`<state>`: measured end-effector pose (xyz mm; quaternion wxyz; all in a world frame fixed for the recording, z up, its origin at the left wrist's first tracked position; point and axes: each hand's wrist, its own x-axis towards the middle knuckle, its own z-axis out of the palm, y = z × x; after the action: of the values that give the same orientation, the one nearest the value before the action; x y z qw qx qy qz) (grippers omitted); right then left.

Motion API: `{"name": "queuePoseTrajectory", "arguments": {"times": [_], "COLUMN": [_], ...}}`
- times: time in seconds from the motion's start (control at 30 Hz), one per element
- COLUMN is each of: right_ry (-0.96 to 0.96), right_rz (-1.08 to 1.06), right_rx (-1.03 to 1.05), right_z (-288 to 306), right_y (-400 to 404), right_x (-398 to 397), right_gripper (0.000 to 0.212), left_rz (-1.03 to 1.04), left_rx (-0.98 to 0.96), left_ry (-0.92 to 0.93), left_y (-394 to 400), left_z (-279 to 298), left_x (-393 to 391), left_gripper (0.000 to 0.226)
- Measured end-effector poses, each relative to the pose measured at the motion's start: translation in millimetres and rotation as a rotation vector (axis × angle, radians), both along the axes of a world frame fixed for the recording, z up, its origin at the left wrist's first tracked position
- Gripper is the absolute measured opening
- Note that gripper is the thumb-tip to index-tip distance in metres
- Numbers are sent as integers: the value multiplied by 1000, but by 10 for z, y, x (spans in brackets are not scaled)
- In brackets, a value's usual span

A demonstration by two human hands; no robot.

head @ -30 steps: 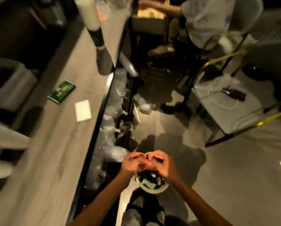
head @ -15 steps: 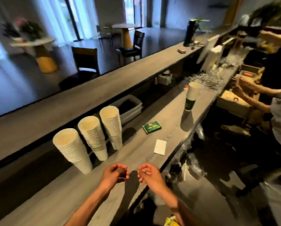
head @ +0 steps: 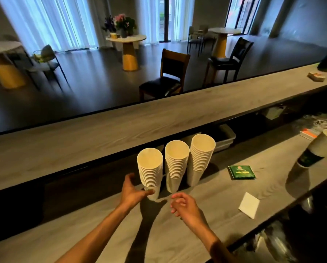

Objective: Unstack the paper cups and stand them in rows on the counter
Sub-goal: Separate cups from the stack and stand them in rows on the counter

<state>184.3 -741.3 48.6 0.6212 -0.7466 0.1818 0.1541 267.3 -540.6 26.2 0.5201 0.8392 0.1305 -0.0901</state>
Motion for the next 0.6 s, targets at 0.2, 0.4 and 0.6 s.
{"name": "queuePoseTrajectory", "arguments": {"times": [0.2,0.4,0.6], "right_ry": [-32,-82,-206], "right_rz": [-24,22,334], "right_rx": [-4,-24,-124], "right_z": [23,-14,98], "right_y": [-82,-149,304], "right_x": [59,99,255], "right_gripper": [17,18,77], "left_rz": [-96,-93,-39], "left_rx": [-35,-82,-131], "left_ry": [-199,-247,-210], "left_y": [-194,-177,506], "left_z": [-15,116,741], "left_x": [255,15,-589], "left_gripper": [119,106,70]}}
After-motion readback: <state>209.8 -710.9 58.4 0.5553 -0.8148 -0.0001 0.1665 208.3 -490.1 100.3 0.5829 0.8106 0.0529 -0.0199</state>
